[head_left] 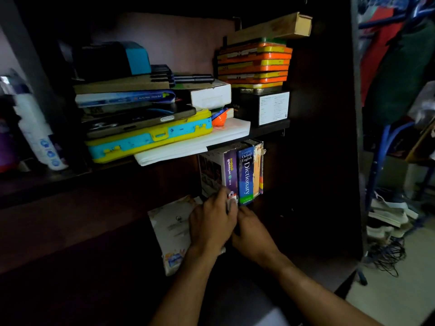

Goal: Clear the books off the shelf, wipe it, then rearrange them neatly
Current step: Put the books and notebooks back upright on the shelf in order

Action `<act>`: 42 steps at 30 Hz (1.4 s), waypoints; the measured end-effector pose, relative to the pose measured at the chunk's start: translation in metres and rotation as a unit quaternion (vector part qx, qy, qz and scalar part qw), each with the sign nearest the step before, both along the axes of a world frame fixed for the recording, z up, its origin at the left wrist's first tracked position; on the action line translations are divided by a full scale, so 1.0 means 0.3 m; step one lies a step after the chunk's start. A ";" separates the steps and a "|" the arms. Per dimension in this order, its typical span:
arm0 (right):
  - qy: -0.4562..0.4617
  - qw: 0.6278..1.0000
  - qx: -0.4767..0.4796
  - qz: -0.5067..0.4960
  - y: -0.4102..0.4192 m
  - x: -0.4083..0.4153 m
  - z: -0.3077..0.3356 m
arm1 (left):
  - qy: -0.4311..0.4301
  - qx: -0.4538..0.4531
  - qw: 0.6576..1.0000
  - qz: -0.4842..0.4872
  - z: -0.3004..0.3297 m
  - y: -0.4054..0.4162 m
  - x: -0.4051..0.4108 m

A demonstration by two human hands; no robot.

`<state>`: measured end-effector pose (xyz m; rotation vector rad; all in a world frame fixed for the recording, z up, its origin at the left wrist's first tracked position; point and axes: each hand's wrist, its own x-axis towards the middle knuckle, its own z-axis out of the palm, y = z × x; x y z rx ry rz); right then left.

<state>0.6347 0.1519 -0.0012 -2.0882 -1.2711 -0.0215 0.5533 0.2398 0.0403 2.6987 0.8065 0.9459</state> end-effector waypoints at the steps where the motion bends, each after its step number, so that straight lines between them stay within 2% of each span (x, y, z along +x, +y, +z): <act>1: 0.006 1.000 0.012 0.001 -0.012 -0.012 0.013 | 0.003 -0.010 1.000 -0.001 0.008 -0.031 -0.015; 4: 0.012 0.999 0.039 0.005 -0.091 -0.057 0.048 | 0.022 -0.093 0.995 -0.011 -0.003 -0.154 -0.094; 7: 0.050 0.999 0.014 0.009 -0.228 -0.137 0.070 | 0.037 -0.126 0.990 -0.052 -0.018 -0.257 -0.189; 11: 0.076 0.997 -0.013 0.031 -0.514 -0.219 0.148 | 0.038 -0.145 0.980 -0.130 0.054 -0.448 -0.233; 16: 0.080 0.995 0.005 -0.060 -1.029 -0.305 0.313 | -0.004 -0.132 0.953 -0.272 0.196 -0.903 -0.221; 21: 0.072 0.986 0.028 -0.145 -1.577 -0.393 0.420 | 0.021 -0.116 0.900 -0.420 0.290 -1.346 -0.177; 23: 0.069 0.976 0.043 -0.201 -1.787 -0.430 0.421 | 0.039 -0.108 0.870 -0.479 0.309 -1.516 -0.170; 27: 0.096 0.942 0.086 -0.311 -2.128 -0.510 0.377 | 0.099 -0.150 0.819 -0.545 0.273 -1.760 -0.133; 32: 0.041 0.870 0.207 -0.445 -2.351 -0.557 0.277 | 0.165 -0.158 0.811 -0.539 0.209 -1.908 -0.099; 35: 0.028 0.826 0.211 -0.522 -2.406 -0.524 0.213 | 0.181 -0.170 0.816 -0.522 0.195 -1.940 -0.093; 38: 0.136 0.804 0.203 -0.543 -2.422 -0.473 0.166 | 0.188 -0.211 0.827 -0.485 0.193 -1.944 -0.077; 40: 0.225 0.801 0.224 -0.508 -2.408 -0.453 0.151 | 0.200 -0.282 0.811 -0.473 0.199 -1.943 -0.072; 42: 0.236 0.805 0.211 -0.502 -2.397 -0.440 0.142 | 0.213 -0.328 0.793 -0.467 0.206 -1.948 -0.071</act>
